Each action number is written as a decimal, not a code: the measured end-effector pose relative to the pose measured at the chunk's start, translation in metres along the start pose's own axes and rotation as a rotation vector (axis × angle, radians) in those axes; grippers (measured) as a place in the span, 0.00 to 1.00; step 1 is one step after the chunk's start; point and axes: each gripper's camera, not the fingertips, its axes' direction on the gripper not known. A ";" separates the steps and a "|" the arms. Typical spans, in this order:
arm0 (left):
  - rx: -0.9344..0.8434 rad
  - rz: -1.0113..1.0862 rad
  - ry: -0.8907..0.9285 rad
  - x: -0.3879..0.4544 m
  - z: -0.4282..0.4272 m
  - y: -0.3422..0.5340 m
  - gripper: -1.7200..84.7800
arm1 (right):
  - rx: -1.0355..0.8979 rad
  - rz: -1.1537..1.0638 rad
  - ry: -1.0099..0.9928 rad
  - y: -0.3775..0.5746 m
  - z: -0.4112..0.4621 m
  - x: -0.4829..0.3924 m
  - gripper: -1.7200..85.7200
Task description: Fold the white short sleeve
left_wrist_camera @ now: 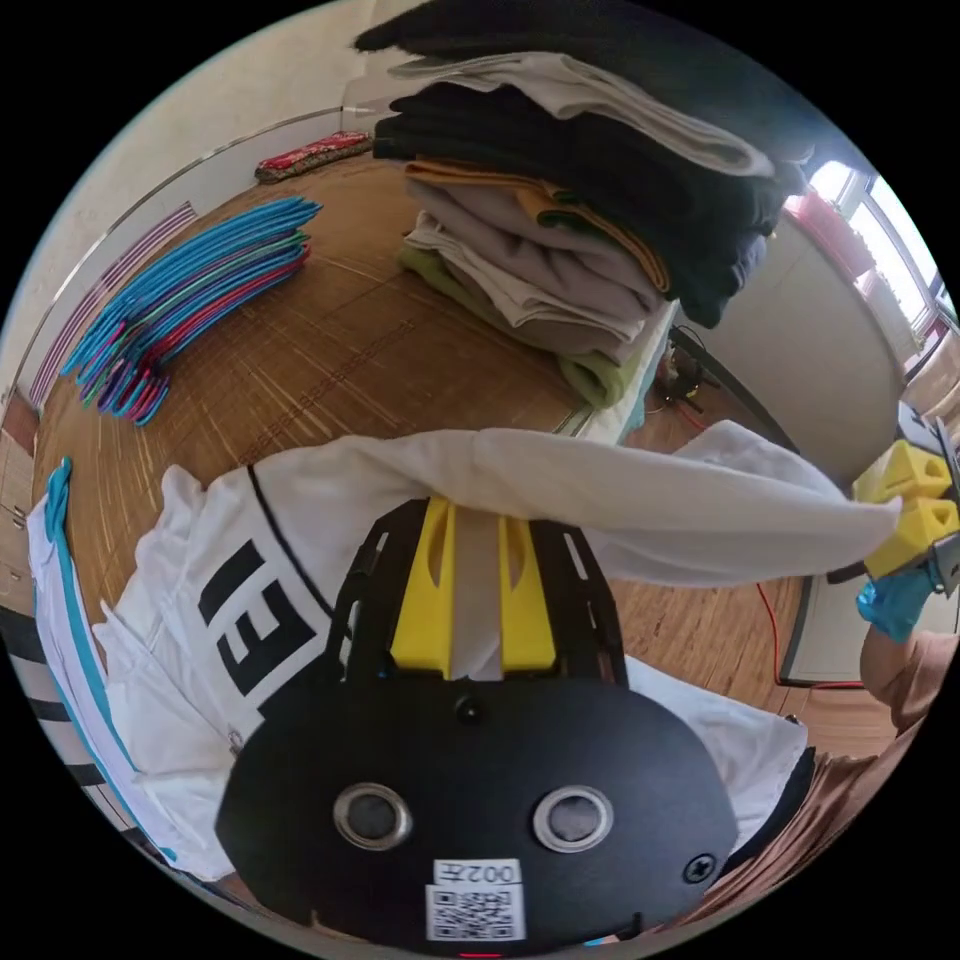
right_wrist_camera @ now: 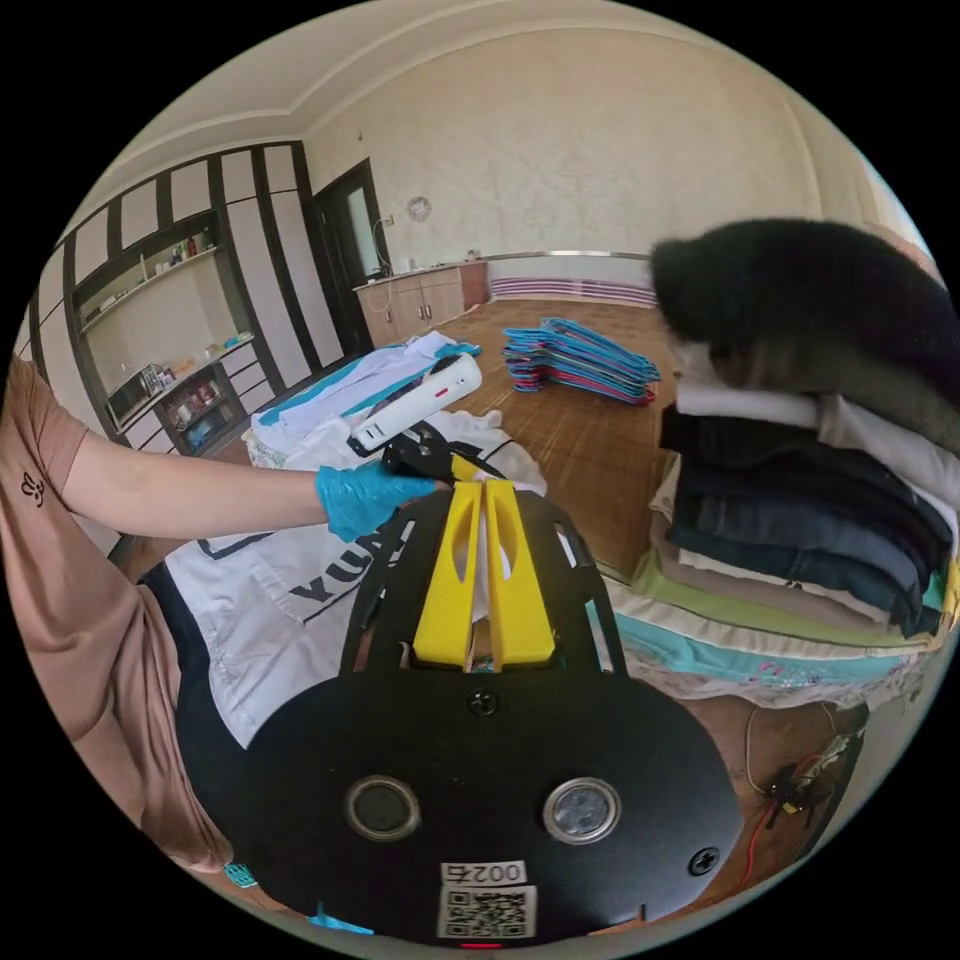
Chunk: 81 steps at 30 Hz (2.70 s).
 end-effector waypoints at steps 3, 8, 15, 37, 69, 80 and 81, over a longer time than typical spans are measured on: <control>0.010 -0.006 -0.009 -0.009 -0.017 0.018 0.05 | 0.002 -0.005 -0.040 -0.007 0.016 -0.012 0.13; 0.023 -0.006 -0.028 -0.015 -0.047 0.057 0.05 | -0.006 -0.031 -0.092 -0.016 0.054 -0.039 0.15; 0.047 -0.043 0.006 -0.009 -0.077 0.126 0.06 | -0.184 -0.166 -0.194 -0.022 0.085 -0.064 0.16; 0.043 0.037 -0.138 0.025 -0.041 0.120 0.02 | -0.313 0.125 -0.030 0.034 0.131 -0.015 0.06; -0.010 -0.108 -0.168 0.012 -0.061 0.184 0.05 | -0.228 0.077 -0.151 0.026 0.156 -0.031 0.11; 0.168 0.009 -0.269 0.033 -0.125 0.184 0.04 | -0.011 -0.178 -0.262 0.036 0.084 -0.083 0.05; 0.152 0.038 -0.255 0.033 -0.128 0.186 0.04 | -0.031 -0.215 -0.293 0.038 0.082 -0.088 0.05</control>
